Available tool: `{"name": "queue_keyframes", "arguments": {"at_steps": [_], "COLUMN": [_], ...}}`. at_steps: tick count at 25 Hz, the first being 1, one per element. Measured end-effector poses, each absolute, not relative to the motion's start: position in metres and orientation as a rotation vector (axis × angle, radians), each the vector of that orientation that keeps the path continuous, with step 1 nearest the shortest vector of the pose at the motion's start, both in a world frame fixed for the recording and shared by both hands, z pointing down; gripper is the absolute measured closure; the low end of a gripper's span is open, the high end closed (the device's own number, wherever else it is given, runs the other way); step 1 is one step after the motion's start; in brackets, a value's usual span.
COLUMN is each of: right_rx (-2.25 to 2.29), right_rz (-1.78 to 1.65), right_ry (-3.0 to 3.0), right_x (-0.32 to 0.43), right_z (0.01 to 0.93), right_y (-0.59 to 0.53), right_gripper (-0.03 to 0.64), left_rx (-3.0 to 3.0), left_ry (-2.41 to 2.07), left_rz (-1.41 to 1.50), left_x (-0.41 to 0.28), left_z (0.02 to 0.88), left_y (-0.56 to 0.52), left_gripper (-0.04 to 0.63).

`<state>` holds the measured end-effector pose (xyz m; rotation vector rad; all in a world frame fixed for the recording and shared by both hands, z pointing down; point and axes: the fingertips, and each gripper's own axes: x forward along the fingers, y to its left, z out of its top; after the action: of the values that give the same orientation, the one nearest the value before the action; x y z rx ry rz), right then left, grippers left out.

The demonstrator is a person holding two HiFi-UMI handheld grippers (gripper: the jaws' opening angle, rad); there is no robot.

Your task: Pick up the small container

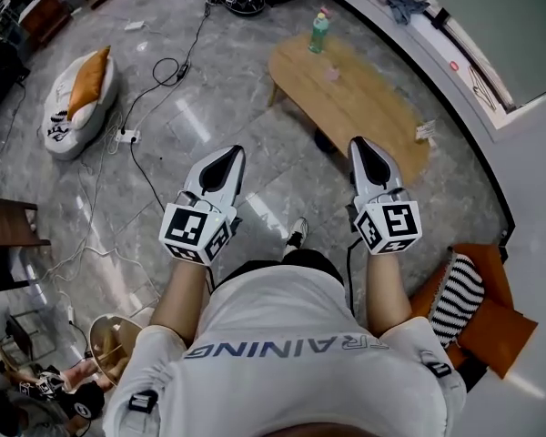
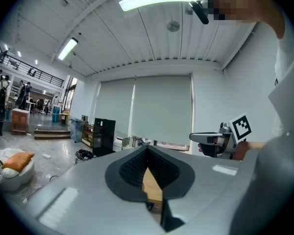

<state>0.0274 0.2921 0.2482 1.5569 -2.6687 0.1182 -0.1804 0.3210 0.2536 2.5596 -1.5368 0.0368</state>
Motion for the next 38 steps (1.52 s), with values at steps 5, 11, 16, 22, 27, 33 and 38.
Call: {"name": "queue_keyframes", "arguments": {"at_steps": [5,11,16,22,27,33,38], "right_rx": [1.601,1.627,1.635,1.659,1.678,1.714,1.782], "right_rz": [0.131,0.199,0.217,0.203,0.18,0.19,0.234], "right_ry": [-2.672,-2.65,-2.637,-2.578,-2.544,-2.507,-2.437], "right_x": [0.085,0.136,0.136,0.136,0.116,0.078,0.069], "right_z": [0.246,0.256,0.264,0.266,0.261,0.261,0.272], "right_y": [0.235,0.19,0.156,0.1,0.026,-0.064,-0.117], "right_gripper": [0.579,0.578,0.578,0.578,0.578,0.577,0.575], "left_rx": [2.576,2.617,2.625,2.641,2.651,2.65,2.65], "left_ry": [-1.516,-1.458,-1.413,-1.324,-1.283,-1.245,-1.196], "left_rz": [0.057,0.092,0.089,0.057,0.029,0.047,0.08], "left_x": [-0.13,-0.077,-0.068,-0.065,-0.081,-0.117,-0.137], "left_z": [0.249,0.25,0.257,0.268,0.265,0.27,0.279], "left_y": [0.26,0.209,0.167,0.1,0.02,-0.079,-0.145], "left_gripper": [0.592,0.592,0.592,0.592,0.592,0.592,0.592]}}
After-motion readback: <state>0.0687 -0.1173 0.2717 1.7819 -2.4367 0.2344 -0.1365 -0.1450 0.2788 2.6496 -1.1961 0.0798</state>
